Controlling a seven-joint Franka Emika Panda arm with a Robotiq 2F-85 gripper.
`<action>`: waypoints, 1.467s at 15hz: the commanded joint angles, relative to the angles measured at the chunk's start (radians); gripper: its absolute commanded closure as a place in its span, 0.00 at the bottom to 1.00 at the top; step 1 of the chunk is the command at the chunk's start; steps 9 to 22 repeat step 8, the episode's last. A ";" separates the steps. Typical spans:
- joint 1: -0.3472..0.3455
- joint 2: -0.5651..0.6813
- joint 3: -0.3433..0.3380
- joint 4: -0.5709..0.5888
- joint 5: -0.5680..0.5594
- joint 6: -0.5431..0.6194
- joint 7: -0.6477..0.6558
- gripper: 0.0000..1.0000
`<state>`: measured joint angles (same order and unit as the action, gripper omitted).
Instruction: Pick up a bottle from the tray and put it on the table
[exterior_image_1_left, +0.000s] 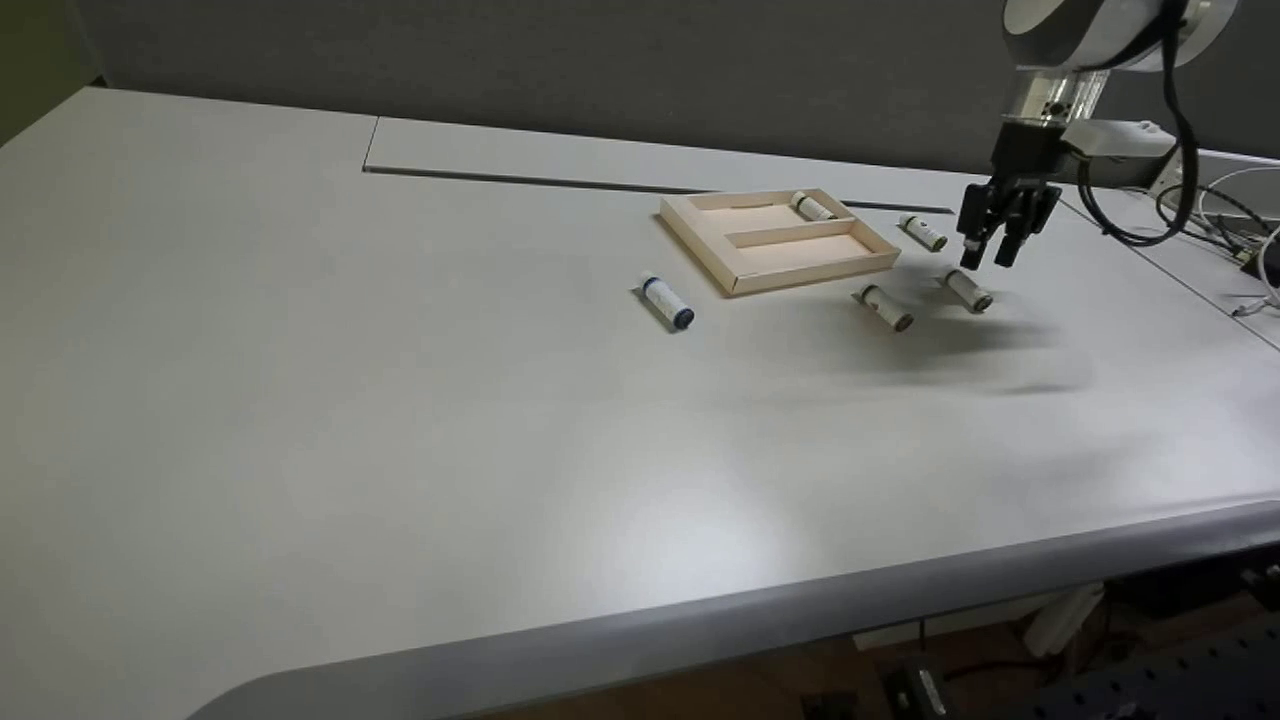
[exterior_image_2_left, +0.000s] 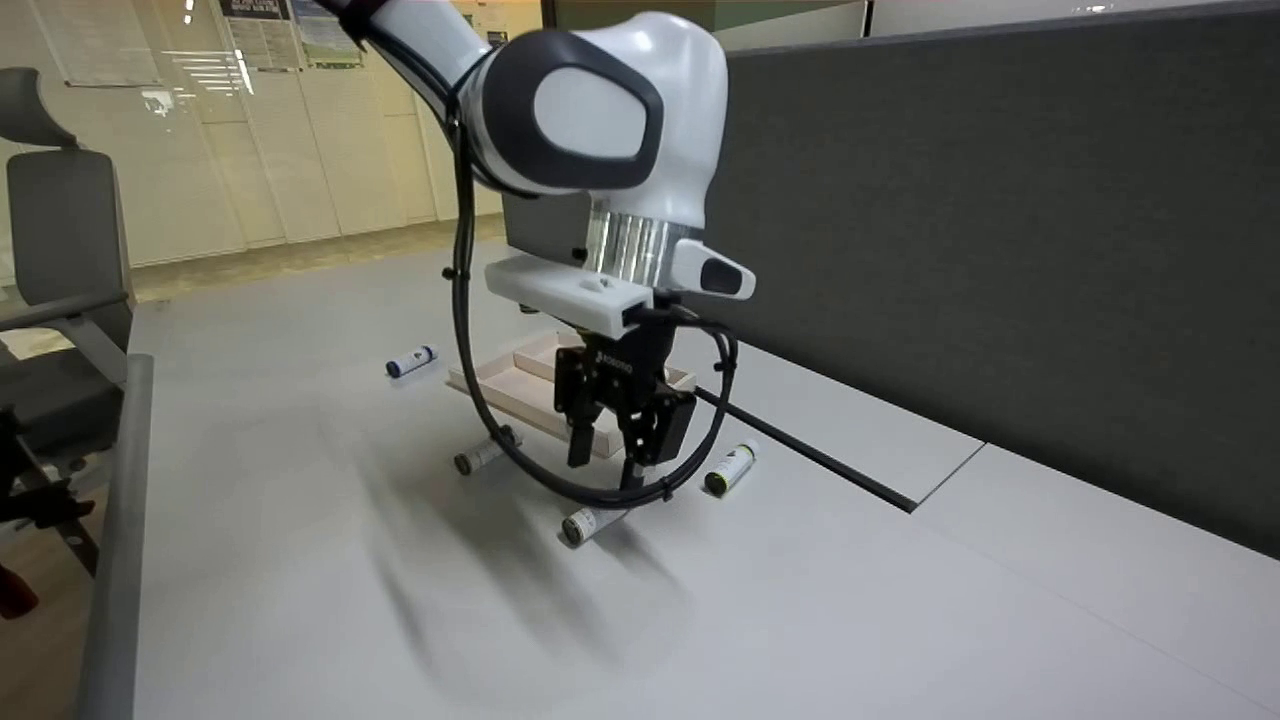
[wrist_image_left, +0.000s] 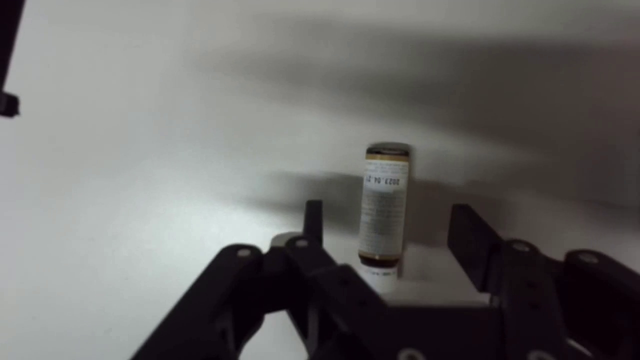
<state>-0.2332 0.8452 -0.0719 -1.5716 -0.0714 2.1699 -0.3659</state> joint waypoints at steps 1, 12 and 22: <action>-0.048 -0.152 0.042 -0.068 0.052 -0.053 -0.055 0.02; -0.063 -0.206 0.042 -0.031 0.097 -0.104 -0.110 0.00; -0.063 -0.206 0.042 -0.031 0.097 -0.104 -0.110 0.00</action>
